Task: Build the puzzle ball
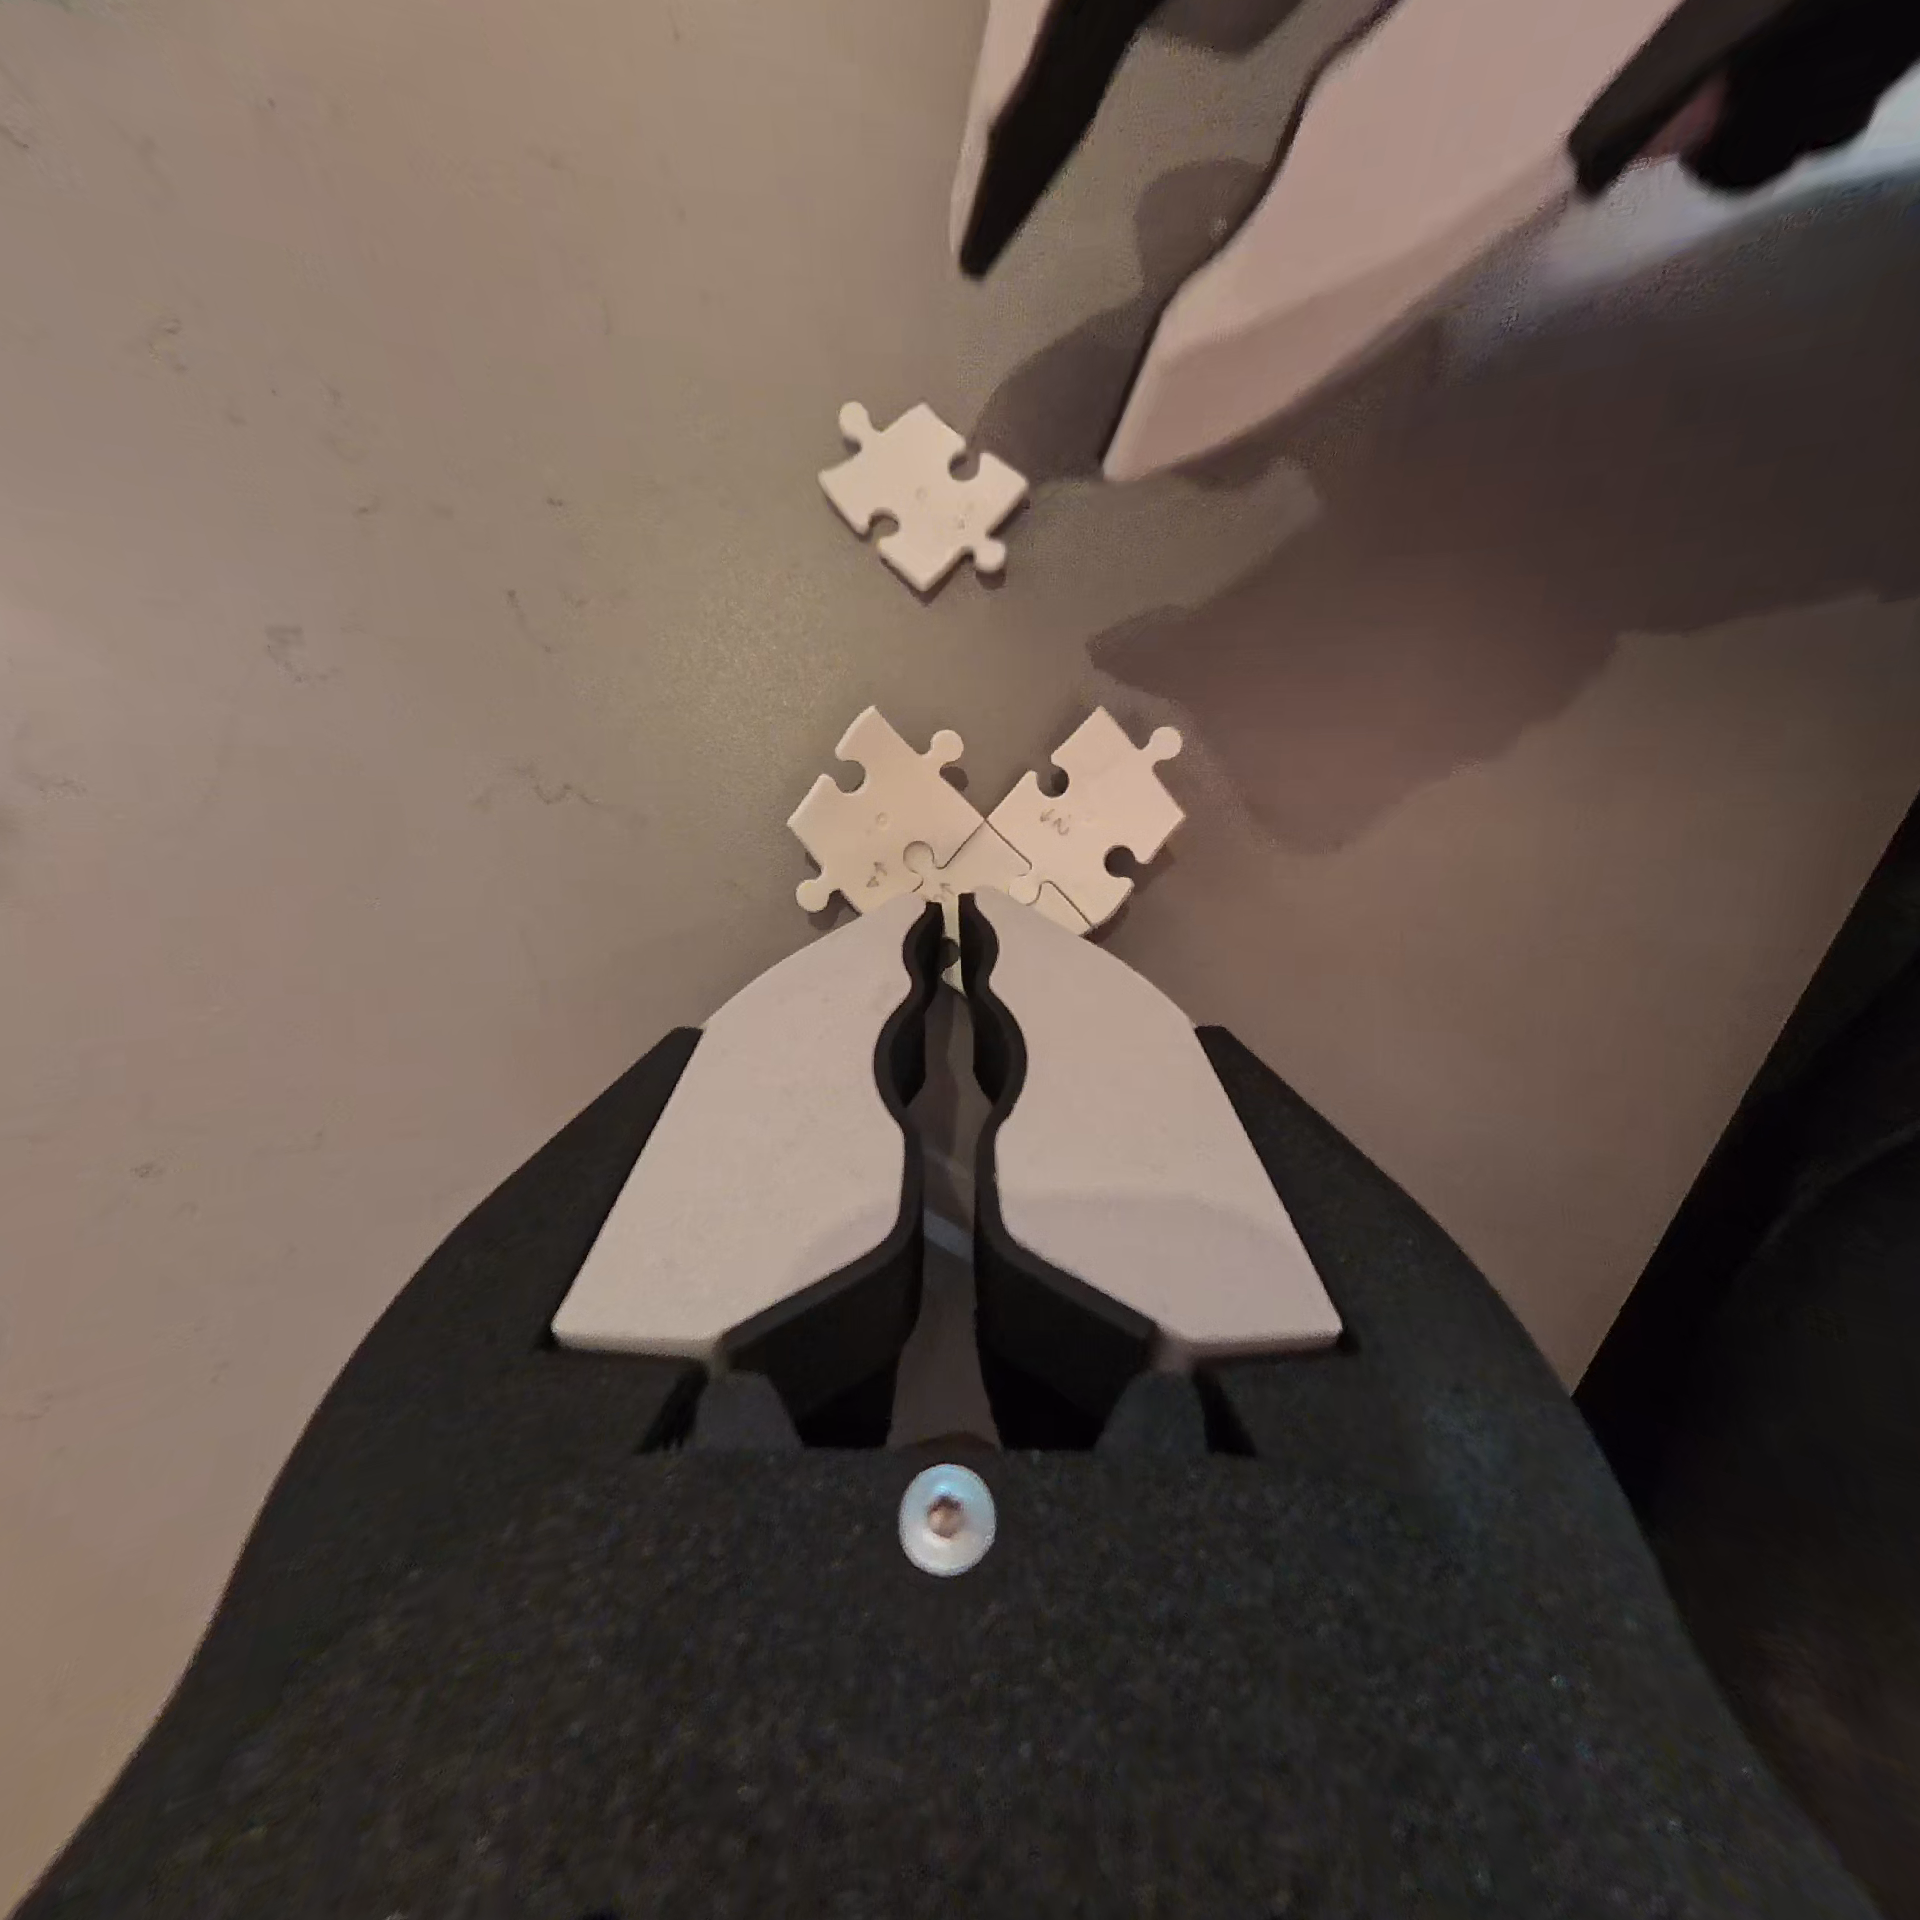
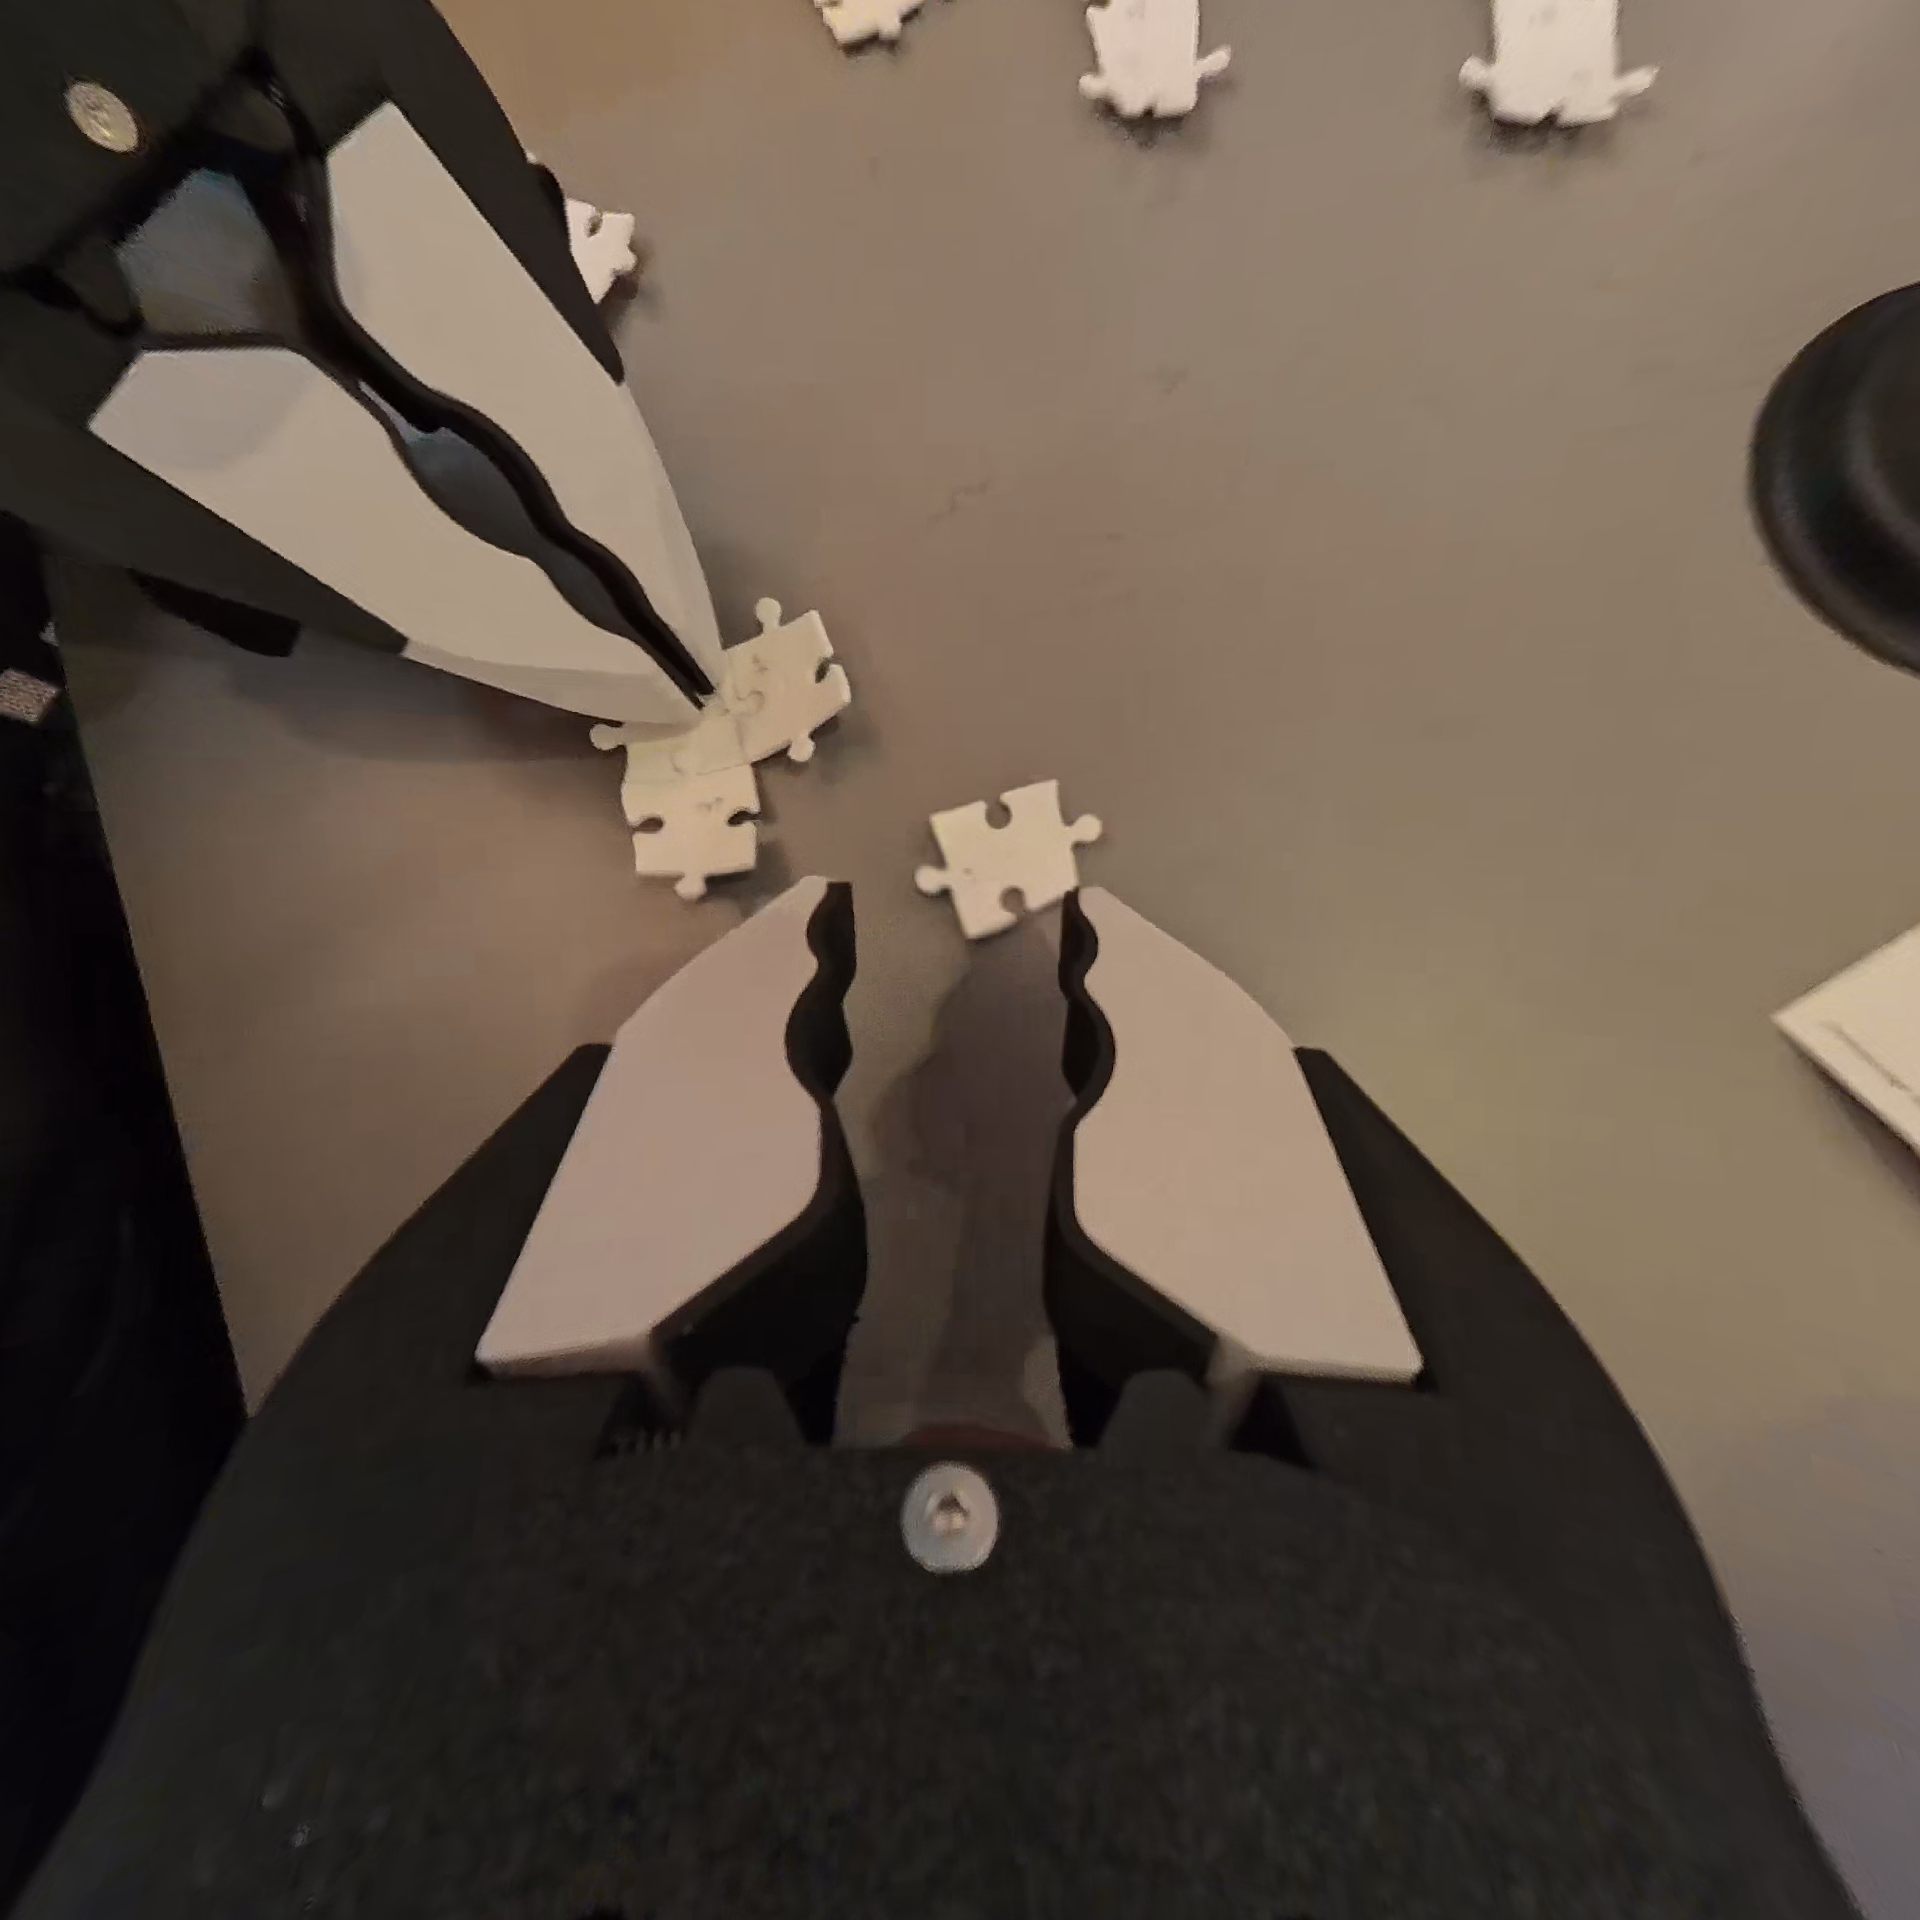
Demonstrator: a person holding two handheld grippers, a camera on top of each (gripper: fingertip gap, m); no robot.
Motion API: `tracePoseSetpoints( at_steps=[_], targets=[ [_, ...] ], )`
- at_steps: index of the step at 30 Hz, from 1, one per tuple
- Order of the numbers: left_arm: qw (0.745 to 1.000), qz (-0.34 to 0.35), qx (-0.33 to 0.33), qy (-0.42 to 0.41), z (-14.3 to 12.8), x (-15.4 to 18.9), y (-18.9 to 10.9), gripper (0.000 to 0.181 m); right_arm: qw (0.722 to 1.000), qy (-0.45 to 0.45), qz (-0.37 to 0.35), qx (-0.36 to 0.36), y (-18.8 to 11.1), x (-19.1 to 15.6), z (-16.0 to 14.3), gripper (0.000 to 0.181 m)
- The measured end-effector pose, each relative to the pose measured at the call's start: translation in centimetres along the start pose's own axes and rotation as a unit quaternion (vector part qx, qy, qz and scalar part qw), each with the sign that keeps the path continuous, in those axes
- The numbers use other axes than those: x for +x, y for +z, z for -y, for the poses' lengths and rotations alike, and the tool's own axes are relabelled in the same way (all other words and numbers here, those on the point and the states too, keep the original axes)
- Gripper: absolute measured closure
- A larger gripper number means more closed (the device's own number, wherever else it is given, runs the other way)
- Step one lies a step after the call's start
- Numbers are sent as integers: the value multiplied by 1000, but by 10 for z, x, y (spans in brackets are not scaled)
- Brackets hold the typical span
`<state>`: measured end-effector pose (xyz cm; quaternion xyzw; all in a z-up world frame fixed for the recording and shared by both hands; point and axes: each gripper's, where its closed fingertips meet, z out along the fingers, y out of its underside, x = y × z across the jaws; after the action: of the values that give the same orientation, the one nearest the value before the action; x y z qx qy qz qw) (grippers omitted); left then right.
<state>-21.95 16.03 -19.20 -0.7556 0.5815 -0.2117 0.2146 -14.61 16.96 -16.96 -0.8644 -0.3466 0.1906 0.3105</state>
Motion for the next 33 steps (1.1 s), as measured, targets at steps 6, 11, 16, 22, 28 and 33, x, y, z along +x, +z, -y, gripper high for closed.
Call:
tracePoseSetpoints(
  at_steps=[6,11,16,22,28,33],
  targets=[
    [1000,6,-3,5,0,0,0,178,999,13,45,-19,11,19,-2,150],
    [1000,8,-2,2,-1,-1,-1,179,999,-24,12,-35,22,23,-9,161],
    [1000,6,-2,5,0,0,-1,178,999,-42,8,-33,24,19,-8,174],
    [1000,7,-3,5,-1,-1,-1,178,998,-57,18,-36,22,13,-8,181],
    [1000,11,-4,2,-1,-6,-2,178,996,-82,17,-9,4,6,-1,163],
    [1000,14,-6,5,-1,-6,-2,178,997,-81,-15,-5,7,-5,-7,161]
  ],
)
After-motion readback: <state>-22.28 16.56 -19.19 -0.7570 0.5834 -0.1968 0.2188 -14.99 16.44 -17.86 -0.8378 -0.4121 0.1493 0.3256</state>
